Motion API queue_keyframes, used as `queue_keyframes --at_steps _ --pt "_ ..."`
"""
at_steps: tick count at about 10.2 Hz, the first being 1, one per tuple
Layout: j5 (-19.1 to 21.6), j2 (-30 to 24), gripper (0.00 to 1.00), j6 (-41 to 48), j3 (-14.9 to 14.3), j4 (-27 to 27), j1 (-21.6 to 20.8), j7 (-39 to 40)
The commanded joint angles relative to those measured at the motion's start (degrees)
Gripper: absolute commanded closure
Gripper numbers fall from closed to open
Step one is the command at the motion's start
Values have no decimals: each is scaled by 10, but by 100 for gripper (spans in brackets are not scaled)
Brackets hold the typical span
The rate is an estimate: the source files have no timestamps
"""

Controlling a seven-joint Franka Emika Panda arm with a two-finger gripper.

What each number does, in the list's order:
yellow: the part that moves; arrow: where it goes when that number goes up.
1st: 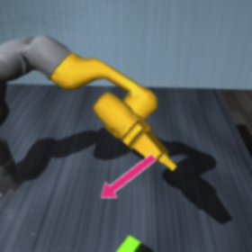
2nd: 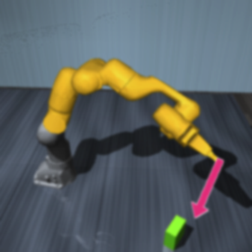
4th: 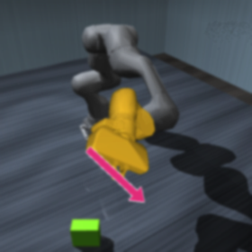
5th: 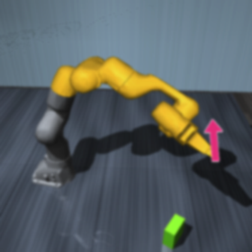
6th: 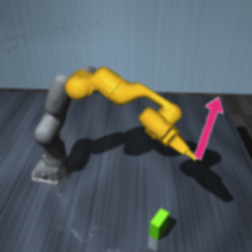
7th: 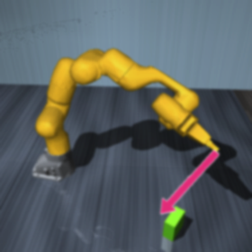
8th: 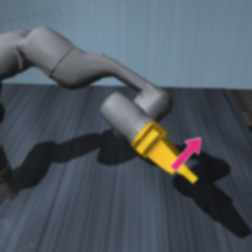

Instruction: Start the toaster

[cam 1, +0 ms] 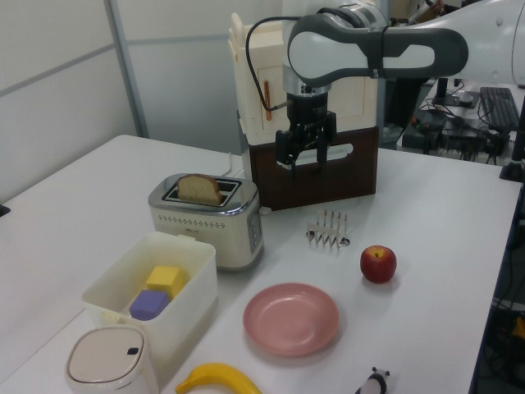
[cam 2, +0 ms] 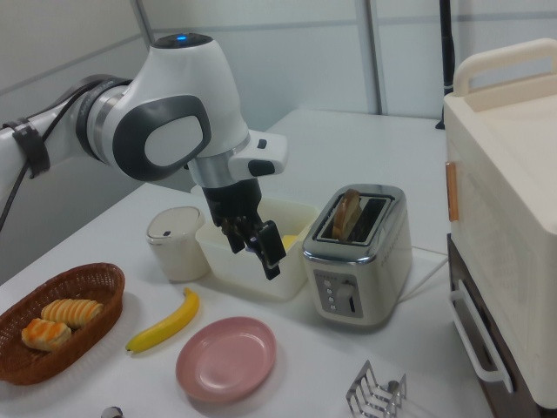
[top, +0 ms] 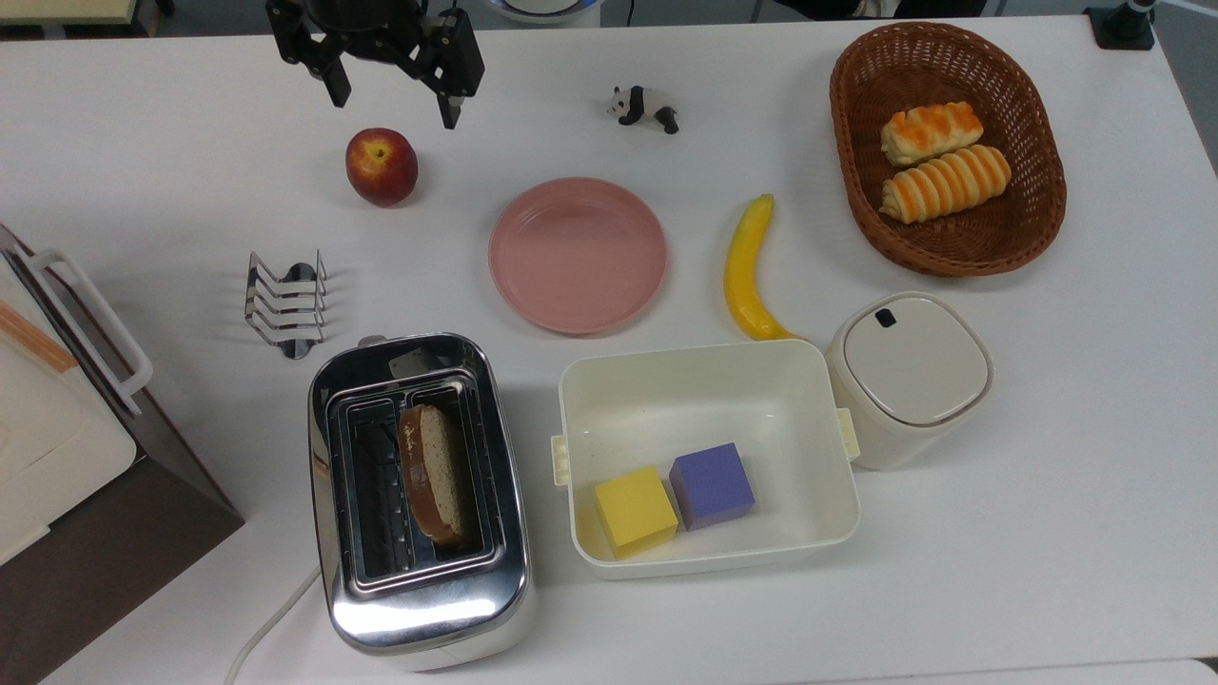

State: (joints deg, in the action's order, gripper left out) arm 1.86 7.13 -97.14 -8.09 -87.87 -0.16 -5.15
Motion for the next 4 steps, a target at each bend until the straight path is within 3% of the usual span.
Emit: queue_keyframes --at_steps 1,4 --pt "-1 -8 0 2 -3 -9 -5 89" --pt "-8 -5 0 2 -3 -9 -5 103"
